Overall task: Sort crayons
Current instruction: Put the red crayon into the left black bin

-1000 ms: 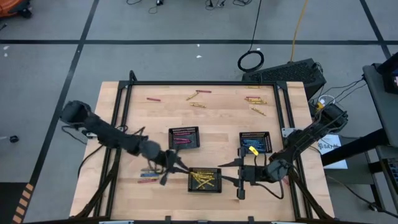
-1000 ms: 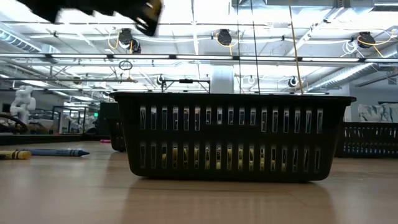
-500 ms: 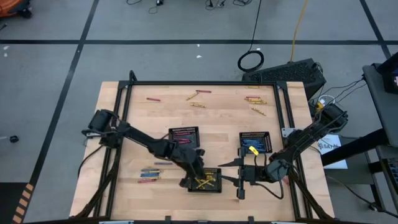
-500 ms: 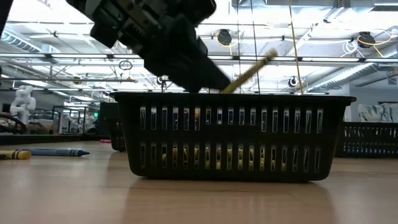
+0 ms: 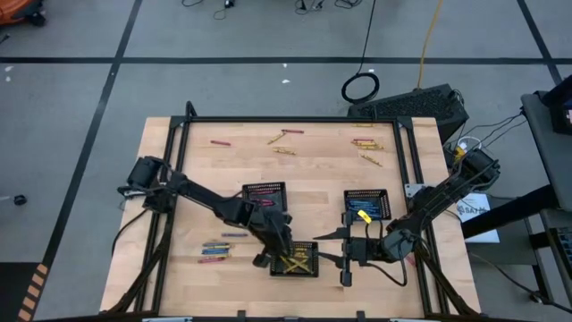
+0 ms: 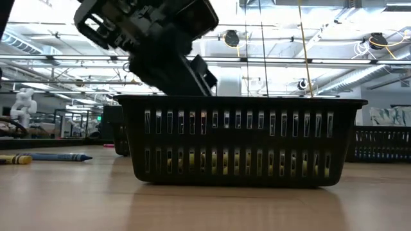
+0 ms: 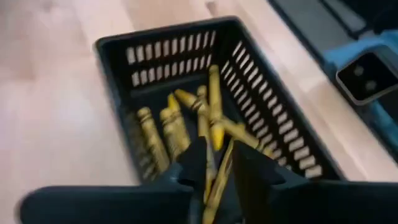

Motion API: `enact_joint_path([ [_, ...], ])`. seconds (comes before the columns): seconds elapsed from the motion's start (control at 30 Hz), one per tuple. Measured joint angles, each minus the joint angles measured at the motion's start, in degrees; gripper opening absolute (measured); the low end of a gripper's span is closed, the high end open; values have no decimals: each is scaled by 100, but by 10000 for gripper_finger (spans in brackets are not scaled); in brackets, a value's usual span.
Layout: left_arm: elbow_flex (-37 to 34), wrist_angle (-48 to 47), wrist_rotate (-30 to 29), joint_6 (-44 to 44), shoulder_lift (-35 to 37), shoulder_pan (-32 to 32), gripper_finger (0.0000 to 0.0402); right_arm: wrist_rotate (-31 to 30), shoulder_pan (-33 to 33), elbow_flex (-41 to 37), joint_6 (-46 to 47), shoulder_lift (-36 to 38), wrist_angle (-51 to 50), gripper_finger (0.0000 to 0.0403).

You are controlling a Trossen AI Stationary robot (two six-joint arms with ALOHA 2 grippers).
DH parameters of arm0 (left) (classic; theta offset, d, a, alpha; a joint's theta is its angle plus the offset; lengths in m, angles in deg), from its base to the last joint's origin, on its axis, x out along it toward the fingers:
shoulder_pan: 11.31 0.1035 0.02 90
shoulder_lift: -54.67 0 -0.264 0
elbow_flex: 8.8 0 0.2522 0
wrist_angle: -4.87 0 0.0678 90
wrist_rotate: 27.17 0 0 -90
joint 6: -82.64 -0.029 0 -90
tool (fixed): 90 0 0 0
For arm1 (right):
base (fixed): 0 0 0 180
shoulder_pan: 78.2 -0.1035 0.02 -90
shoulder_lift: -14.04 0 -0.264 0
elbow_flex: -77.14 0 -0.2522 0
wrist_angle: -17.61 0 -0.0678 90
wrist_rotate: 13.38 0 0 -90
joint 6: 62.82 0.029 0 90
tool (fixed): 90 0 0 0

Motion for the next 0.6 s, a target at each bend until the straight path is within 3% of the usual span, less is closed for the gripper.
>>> enact_joint_path([
  [0.23, 0, -1508, -274, -825, 1221, 93, 132, -2, 2, 0, 1, 0, -98, 141],
  [0.6, -10, -3089, -2820, -1300, 3416, 22, 134, 2, 106, 0, 355, -2, -424, 141],
])
